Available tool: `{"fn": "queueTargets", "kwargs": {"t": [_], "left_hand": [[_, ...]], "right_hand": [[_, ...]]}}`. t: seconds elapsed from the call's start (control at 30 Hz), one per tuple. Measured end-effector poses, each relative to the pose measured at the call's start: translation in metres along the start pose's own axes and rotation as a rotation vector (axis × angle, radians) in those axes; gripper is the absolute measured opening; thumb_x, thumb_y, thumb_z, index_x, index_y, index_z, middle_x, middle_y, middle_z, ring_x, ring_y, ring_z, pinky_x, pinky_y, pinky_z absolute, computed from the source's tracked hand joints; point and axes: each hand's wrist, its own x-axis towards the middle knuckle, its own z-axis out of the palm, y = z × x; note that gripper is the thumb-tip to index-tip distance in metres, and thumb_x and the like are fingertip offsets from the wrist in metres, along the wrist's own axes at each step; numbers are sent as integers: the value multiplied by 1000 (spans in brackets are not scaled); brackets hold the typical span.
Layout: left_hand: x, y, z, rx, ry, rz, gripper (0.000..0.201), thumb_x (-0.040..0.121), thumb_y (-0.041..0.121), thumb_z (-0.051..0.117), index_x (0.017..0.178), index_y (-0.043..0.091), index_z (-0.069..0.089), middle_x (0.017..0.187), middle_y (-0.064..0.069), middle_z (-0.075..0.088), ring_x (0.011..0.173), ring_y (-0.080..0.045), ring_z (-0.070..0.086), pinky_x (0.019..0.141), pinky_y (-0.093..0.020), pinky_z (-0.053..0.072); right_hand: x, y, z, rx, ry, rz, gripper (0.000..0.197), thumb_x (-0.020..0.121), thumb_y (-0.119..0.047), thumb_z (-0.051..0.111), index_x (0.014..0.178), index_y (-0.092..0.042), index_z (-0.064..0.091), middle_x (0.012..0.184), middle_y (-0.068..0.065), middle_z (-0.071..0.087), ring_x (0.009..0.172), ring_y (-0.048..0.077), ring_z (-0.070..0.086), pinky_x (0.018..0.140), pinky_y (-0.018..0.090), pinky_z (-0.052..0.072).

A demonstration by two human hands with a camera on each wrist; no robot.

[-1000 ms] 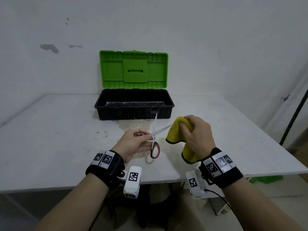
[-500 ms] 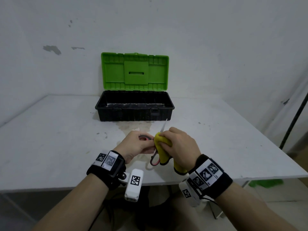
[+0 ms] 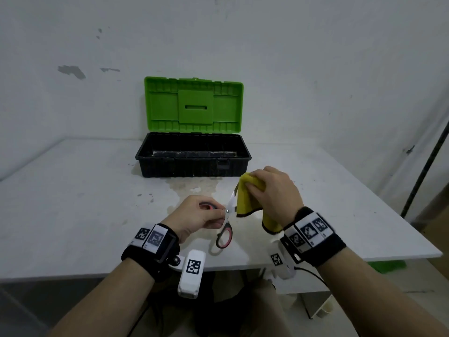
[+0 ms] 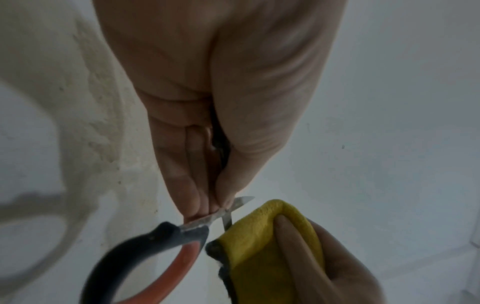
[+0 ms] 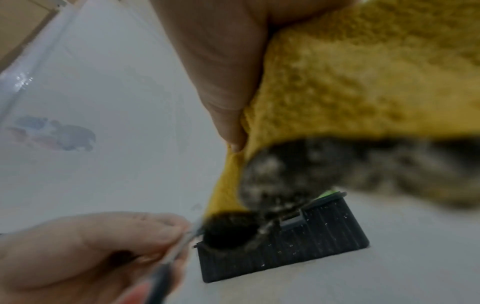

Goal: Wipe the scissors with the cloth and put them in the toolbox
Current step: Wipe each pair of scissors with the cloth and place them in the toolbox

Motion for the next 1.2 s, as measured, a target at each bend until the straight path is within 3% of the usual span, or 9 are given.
{"fn": "queueTargets", "kwargs": {"t": [0.1, 0.2, 0.33, 0.5, 0.6, 0.77, 1.07, 1.2], "left_hand": [[1, 1, -2, 17, -3, 28, 10, 85, -1, 73, 95, -6, 72, 80, -16, 72, 73, -24, 72, 71, -32, 61], [0, 2, 3, 71, -33, 74, 10, 87, -3, 70, 95, -9, 69, 79, -15, 71, 74, -24, 73, 71, -30, 61], [-2, 0, 6, 46, -21, 96, 5, 85, -2, 73, 90, 0, 73, 77, -12, 72, 74, -23, 72, 72, -29, 61], [-4, -2, 7, 7, 6, 51, 6, 84, -2, 73, 90, -1, 74, 79, -13, 73, 73, -22, 72, 72, -30, 61], [-4, 0, 3, -14, 29, 31, 6, 85, 0, 73, 90, 2, 74, 80, -13, 74, 73, -23, 72, 70, -30, 61], [-3, 3, 5, -9, -15, 57, 6, 87, -4, 70, 93, -2, 71, 75, -11, 72, 72, -21, 72, 69, -28, 60], [-5, -4, 5, 16, -7, 31, 13, 85, -5, 72, 97, -10, 70, 77, -14, 71, 74, -23, 72, 71, -30, 61], [-2, -1, -1, -16, 52, 24, 11, 85, -2, 73, 96, -5, 72, 80, -15, 73, 71, -22, 72, 71, -29, 62]], "right_hand": [[-23, -14, 4, -24, -120, -145, 20, 92, -43, 55, 104, -30, 65, 93, -7, 55, 84, 17, 56, 68, 33, 48], [-30, -20, 13, -58, -154, -194, 24, 94, -47, 50, 104, -30, 64, 94, -6, 54, 82, 16, 55, 66, 36, 51], [-14, -11, 15, -69, -88, -122, 20, 94, -42, 51, 102, -29, 64, 94, -6, 54, 83, 17, 57, 66, 33, 49], [14, -2, 6, -39, 36, 54, 24, 95, -42, 50, 106, -26, 64, 95, -4, 55, 84, 20, 56, 69, 33, 48], [3, -3, 1, 12, 49, 4, 20, 93, -41, 54, 104, -27, 65, 93, -5, 56, 83, 17, 55, 69, 32, 48], [-31, -19, 16, -46, -111, -156, 25, 94, -49, 51, 104, -31, 65, 90, -9, 53, 81, 14, 55, 65, 33, 49], [19, 5, 7, -33, 5, 93, 21, 93, -41, 51, 99, -28, 66, 93, -3, 56, 85, 21, 57, 74, 41, 53], [1, -2, 0, 43, 49, -2, 17, 90, -40, 56, 99, -30, 68, 91, -5, 57, 83, 18, 56, 69, 37, 51]]}}
